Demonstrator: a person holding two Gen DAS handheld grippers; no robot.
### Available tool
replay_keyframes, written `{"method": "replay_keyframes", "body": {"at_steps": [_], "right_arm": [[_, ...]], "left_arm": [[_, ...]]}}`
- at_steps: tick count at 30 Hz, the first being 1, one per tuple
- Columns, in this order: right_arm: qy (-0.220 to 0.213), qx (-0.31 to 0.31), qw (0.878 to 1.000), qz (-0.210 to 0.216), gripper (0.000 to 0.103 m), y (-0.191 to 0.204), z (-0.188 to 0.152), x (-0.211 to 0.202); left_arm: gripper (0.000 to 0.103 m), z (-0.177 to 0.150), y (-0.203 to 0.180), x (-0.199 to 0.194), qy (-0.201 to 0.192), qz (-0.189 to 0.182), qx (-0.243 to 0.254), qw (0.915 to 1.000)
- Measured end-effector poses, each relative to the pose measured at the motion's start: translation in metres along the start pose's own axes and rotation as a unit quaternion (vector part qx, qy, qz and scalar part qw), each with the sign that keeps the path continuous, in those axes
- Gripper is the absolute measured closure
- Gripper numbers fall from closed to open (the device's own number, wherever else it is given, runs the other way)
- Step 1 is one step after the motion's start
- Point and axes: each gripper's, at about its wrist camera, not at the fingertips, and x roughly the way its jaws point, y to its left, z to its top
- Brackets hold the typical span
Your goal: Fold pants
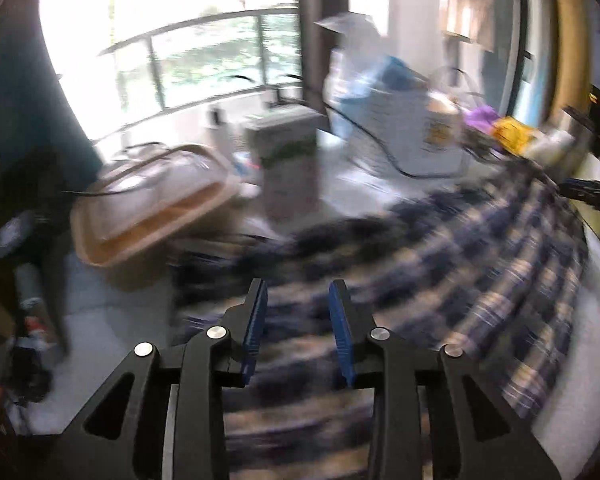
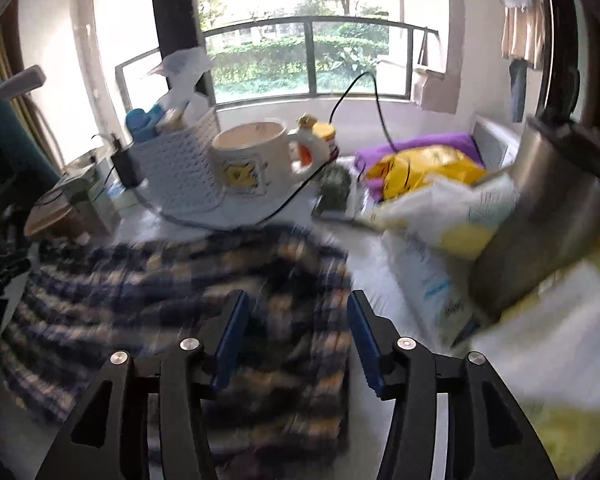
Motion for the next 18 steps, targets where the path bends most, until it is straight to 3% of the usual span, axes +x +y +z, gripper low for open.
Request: {"method": "replay_keyframes", "body": {"at_steps": [3, 6, 12, 18], "right_arm": [[0.029, -0.023, 0.999, -0.011, 0.048, 0.008, -0.022, 0.008], [0.061, -0.042, 0.997, -0.036, 0.048, 0.010, -0.044, 0.016], [0.064, -0.028, 0.997, -0.032, 0.048, -0.004, -0.065, 0.006], [0.066, -0.022, 0.997, -0.037, 0.040, -0.012, -0.076, -0.004]], "left_arm": [[0.071, -0.006, -0.012, 0.019, 0.031, -0.005, 0.013, 0.9994], [0.070, -0.013, -0.010, 0.047, 0.068, 0.031, 0.004, 0.9972], [0.067, -0.012, 0.011, 0.051, 0.064, 0.061, -0.047, 0.9950], [0.068, -0.011, 0.020, 0.045, 0.069, 0.086, -0.075, 0.9910]]}}
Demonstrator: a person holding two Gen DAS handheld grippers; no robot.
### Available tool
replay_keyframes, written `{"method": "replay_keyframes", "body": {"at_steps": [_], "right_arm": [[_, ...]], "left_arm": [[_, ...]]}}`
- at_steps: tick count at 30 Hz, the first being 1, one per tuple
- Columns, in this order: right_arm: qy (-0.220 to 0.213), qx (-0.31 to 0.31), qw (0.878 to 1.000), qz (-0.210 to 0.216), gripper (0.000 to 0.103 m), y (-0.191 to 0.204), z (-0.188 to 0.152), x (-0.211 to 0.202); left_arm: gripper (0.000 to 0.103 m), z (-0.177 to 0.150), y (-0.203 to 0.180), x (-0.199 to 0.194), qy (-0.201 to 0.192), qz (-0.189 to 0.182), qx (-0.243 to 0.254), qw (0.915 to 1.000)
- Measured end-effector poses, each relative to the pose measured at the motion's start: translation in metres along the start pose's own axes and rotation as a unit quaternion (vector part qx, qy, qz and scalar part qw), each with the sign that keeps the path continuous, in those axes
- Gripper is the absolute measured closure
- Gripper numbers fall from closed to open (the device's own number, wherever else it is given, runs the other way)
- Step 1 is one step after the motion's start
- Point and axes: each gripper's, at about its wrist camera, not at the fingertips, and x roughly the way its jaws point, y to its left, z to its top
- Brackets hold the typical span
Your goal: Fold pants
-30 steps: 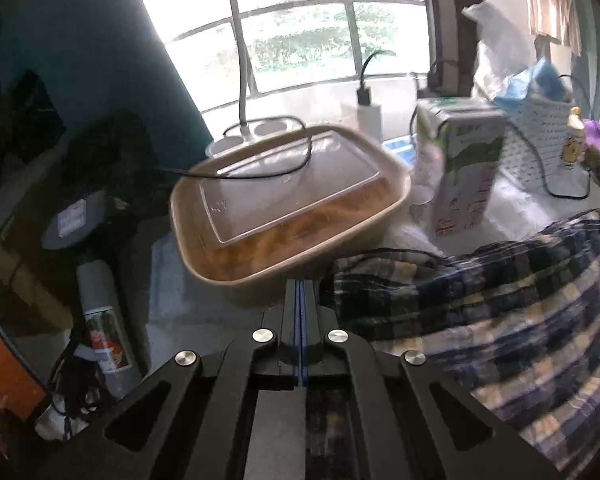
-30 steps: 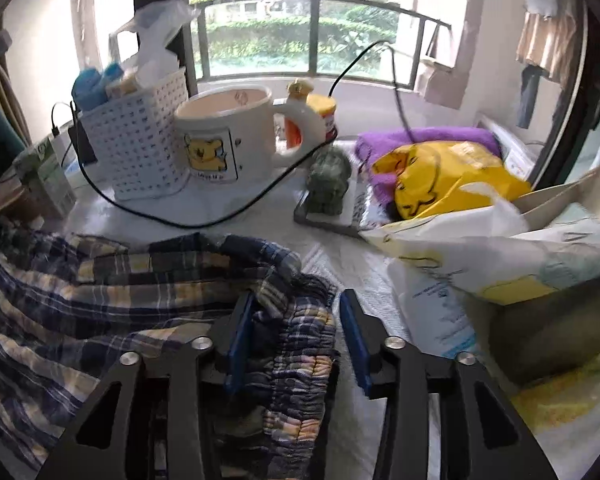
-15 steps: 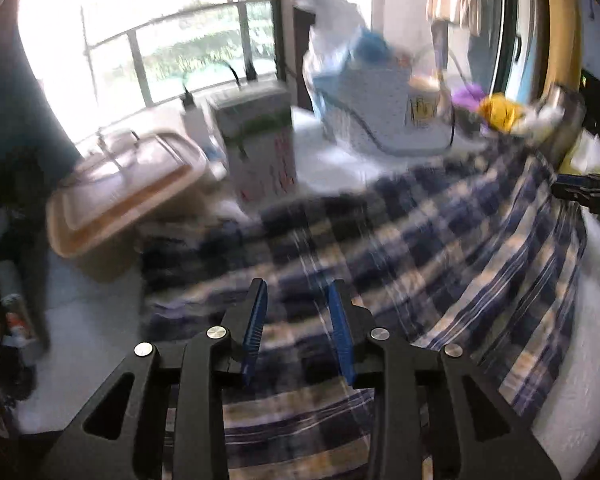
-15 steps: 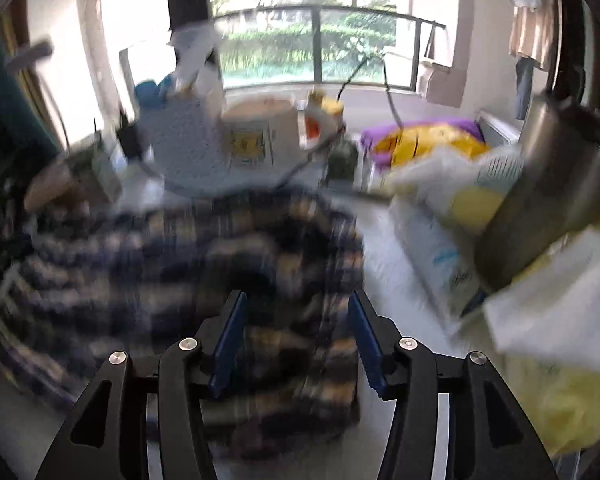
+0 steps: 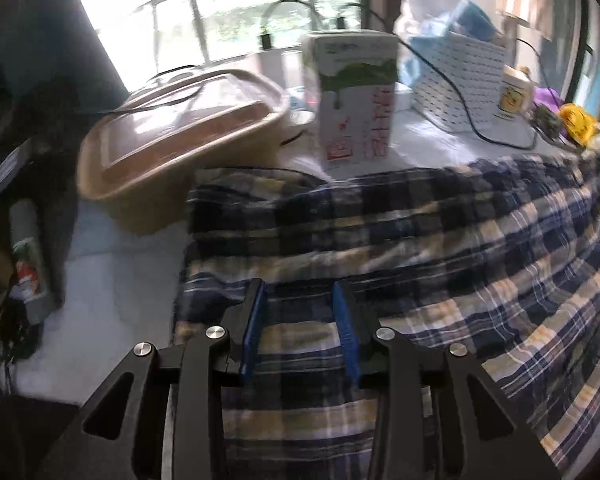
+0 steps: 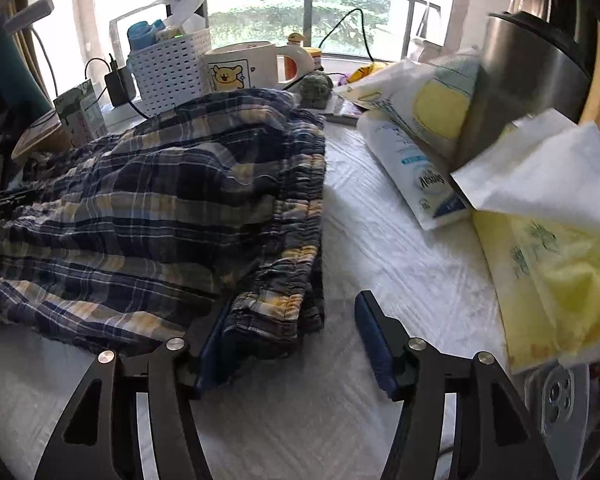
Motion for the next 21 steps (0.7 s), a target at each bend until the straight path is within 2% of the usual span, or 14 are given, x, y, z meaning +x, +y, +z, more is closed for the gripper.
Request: {"method": "replay_keyframes", "body": {"at_steps": [2, 5, 7, 9, 12, 16, 21], "right_arm": [[-0.001, 0.013, 1.000, 0.002, 0.040, -0.004, -0.003, -0.007], [-0.023, 0.031, 0.999, 0.008, 0.038, -0.011, -0.004, -0.025], [-0.044, 0.044, 0.998, 0.016, 0.038, -0.015, -0.001, -0.039], [-0.058, 0.048, 0.997, 0.025, 0.038, -0.014, 0.003, -0.046], [-0.071, 0.035, 0.996, 0.044, 0.038, -0.004, 0.010, -0.050], [-0.066, 0.017, 0.995, 0.070, 0.038, 0.014, 0.014, -0.043], [-0.074, -0.011, 0.993, 0.095, 0.038, 0.039, 0.034, -0.032]], "left_arm": [[0.067, 0.001, 0.005, -0.017, -0.008, -0.018, -0.017, 0.9997], [0.063, -0.005, 0.000, -0.050, -0.035, -0.037, -0.003, 0.9987], [0.058, -0.011, -0.011, -0.063, -0.034, -0.056, 0.011, 0.9978], [0.057, -0.020, -0.028, -0.070, -0.025, -0.076, 0.028, 0.9964], [0.057, -0.031, -0.053, -0.073, -0.011, -0.096, 0.042, 0.9944], [0.057, -0.035, -0.081, -0.067, 0.008, -0.115, 0.073, 0.9906], [0.057, -0.002, -0.092, -0.055, -0.010, -0.114, 0.128, 0.9852]]}}
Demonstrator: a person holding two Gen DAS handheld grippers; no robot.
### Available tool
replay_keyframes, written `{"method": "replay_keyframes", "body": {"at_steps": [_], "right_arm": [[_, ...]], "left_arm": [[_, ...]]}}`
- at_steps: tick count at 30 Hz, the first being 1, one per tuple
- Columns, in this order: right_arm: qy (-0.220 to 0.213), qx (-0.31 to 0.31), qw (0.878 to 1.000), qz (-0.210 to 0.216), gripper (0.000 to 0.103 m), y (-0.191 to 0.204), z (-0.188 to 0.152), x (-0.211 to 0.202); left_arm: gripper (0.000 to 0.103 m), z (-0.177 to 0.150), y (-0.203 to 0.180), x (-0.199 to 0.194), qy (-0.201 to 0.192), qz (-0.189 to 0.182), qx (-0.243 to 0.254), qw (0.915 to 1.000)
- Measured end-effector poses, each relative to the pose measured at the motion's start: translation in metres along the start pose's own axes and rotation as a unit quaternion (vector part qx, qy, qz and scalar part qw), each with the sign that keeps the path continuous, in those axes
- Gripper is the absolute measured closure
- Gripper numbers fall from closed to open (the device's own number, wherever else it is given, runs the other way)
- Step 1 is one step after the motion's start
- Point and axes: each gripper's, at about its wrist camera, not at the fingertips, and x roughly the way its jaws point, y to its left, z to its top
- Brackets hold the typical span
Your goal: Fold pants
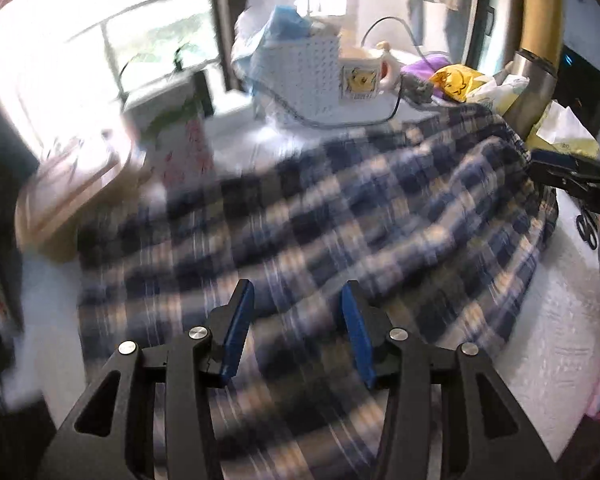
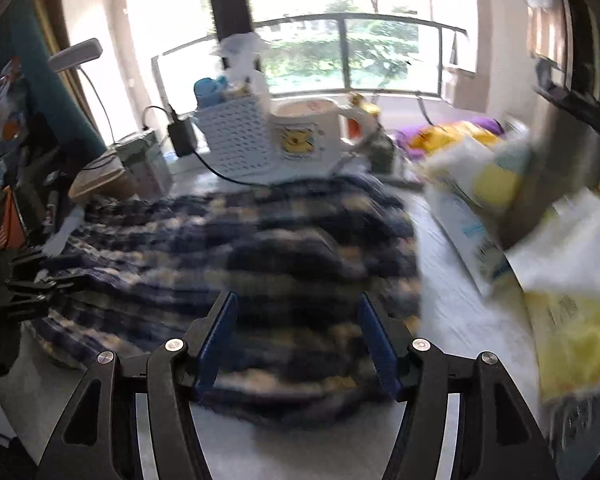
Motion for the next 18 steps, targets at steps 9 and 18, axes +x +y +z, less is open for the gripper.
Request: {"method": "replay_keyframes", "body": {"at_steps": [9, 18], "right_arm": [[0.009, -0.042, 0.999, -0.014, 0.038, 0.020, 0.064, 0.053], [0.028, -0.030, 0.999, -0.002, 0.038, 0.015, 0.066, 0.082]], "left_arm": [[0.028, 0.064, 0.010, 0.070, 0.031, -0.006, 0.072, 0.9969], [0.100, 0.066, 0.008, 0.092, 0.032, -0.035, 0.081, 0.9956]]}}
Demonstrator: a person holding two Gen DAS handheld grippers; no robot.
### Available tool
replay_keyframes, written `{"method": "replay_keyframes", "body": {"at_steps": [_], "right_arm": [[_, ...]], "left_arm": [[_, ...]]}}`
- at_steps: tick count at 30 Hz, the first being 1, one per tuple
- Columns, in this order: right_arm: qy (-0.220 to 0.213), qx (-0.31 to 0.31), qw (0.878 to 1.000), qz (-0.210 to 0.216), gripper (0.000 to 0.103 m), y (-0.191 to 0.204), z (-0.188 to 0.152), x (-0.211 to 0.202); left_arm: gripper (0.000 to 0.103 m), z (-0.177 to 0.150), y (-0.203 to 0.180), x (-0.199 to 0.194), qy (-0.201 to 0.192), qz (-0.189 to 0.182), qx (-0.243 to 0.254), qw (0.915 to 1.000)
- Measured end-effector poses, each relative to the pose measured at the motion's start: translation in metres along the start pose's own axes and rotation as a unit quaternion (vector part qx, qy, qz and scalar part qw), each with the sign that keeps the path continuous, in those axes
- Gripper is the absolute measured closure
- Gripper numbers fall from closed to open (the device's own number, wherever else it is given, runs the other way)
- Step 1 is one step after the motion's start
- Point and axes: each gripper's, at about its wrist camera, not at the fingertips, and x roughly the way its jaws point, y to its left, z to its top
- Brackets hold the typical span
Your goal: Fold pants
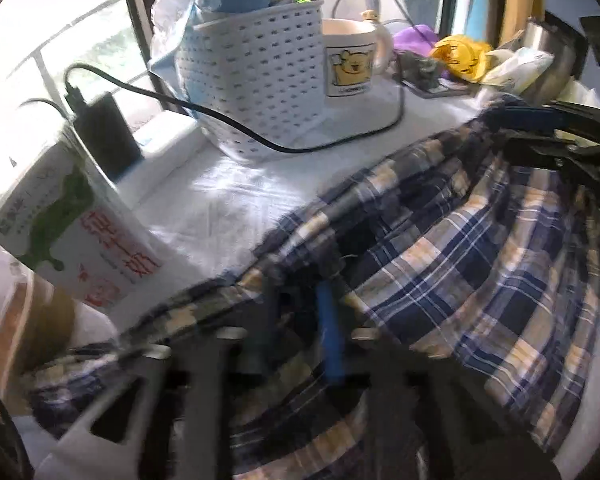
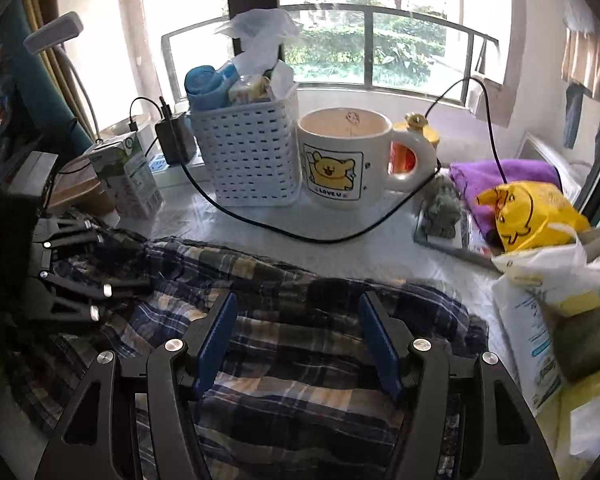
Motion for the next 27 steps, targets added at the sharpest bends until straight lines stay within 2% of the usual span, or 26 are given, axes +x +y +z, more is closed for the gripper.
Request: {"method": "replay_keyframes", "body": {"at_steps": [4, 10, 13, 17, 18, 19, 21, 23, 25, 27], "right_arm": [[-0.005, 0.014, 1.000, 0.002, 0.038, -0.006, -0.003, -0.004], [-0.013, 0.026, 1.000, -0.005, 0.038, -0.013, -0.008, -0.017], [-0.011, 0.033, 0.999, -0.009, 0.038, -0.015, -0.013, -0.019], [-0.012, 0.041, 0.999, -0.015, 0.038, -0.017, -0.021, -0.028], [-0.013, 0.042, 0.999, -0.016, 0.038, -0.018, -0.024, -0.031], [-0.013, 0.045, 0.999, -0.019, 0.038, -0.019, -0.027, -0.035], [-0.014, 0.052, 0.998, -0.028, 0.038, -0.023, -0.034, -0.044], [-0.018, 0.065, 0.997, -0.036, 0.037, -0.029, -0.042, -0.053], [-0.022, 0.080, 0.996, -0.045, 0.027, -0.036, -0.051, -0.064], [-0.026, 0.095, 0.994, -0.055, 0.025, -0.043, -0.062, -0.075]], "left_arm": [[0.102, 0.007, 0.005, 0.000, -0.009, 0.013, -0.019, 0.9997], [0.102, 0.022, 0.024, 0.006, -0.032, 0.056, -0.037, 0.9972], [0.102, 0.025, 0.024, 0.009, -0.032, 0.059, -0.038, 0.9970], [0.098, 0.026, 0.027, -0.006, -0.030, 0.039, -0.055, 0.9973], [0.087, 0.026, 0.026, -0.014, -0.033, 0.041, -0.056, 0.9970], [0.065, 0.023, 0.027, -0.027, -0.042, 0.047, -0.060, 0.9962], [0.048, 0.012, 0.030, -0.058, -0.065, 0.053, -0.079, 0.9934], [0.048, -0.002, 0.030, -0.082, -0.072, 0.046, -0.094, 0.9919], [0.047, -0.022, 0.026, -0.106, -0.079, 0.045, -0.106, 0.9902], [0.047, -0.047, 0.015, -0.123, -0.078, 0.037, -0.129, 0.9879]]}}
